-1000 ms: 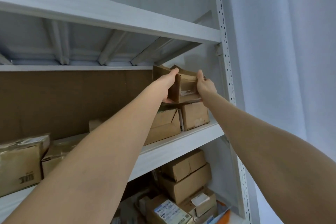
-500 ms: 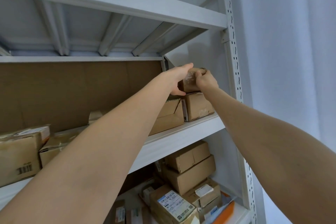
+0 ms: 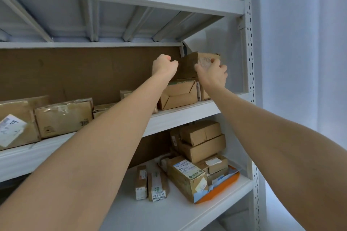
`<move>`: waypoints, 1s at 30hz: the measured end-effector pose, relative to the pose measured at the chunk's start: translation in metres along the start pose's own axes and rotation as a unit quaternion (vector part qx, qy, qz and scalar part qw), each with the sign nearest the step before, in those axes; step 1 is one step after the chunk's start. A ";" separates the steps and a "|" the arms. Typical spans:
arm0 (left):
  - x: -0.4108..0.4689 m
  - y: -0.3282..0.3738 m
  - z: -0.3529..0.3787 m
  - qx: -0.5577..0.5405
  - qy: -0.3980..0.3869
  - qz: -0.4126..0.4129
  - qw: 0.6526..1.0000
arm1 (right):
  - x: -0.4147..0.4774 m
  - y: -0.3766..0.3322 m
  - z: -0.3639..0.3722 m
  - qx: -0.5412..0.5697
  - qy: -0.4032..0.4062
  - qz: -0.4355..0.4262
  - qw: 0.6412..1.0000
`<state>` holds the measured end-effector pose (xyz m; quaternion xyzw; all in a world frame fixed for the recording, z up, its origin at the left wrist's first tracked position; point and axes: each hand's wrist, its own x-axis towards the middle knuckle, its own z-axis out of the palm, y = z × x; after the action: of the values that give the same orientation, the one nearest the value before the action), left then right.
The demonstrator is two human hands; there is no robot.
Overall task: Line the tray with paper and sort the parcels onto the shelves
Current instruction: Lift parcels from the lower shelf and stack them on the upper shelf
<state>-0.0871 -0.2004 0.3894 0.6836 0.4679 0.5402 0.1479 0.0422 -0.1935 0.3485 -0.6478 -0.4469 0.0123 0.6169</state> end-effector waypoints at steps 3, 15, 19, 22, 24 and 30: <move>-0.022 -0.008 -0.021 0.027 0.046 0.015 0.998 | -0.031 -0.011 -0.007 0.012 -0.011 -0.008 1.000; -0.149 -0.073 -0.086 0.144 0.103 0.156 0.972 | -0.177 -0.019 0.015 0.083 -0.056 -0.081 0.992; -0.190 -0.110 -0.101 0.198 0.069 0.147 0.967 | -0.228 -0.003 0.032 0.068 -0.129 -0.094 0.985; -0.217 -0.144 -0.111 0.226 0.048 0.104 0.967 | -0.260 0.005 0.049 0.047 -0.191 -0.100 0.975; -0.231 -0.168 -0.120 0.243 0.038 0.066 0.967 | -0.278 0.008 0.065 0.046 -0.225 -0.107 0.967; -0.240 -0.229 -0.162 0.267 -0.006 -0.059 0.962 | -0.313 0.004 0.112 0.047 -0.276 -0.087 0.956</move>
<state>-0.3336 -0.3231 0.1435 0.6728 0.6335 0.3821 -0.0053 -0.2066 -0.2900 0.1509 -0.5475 -0.6536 0.1579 0.4980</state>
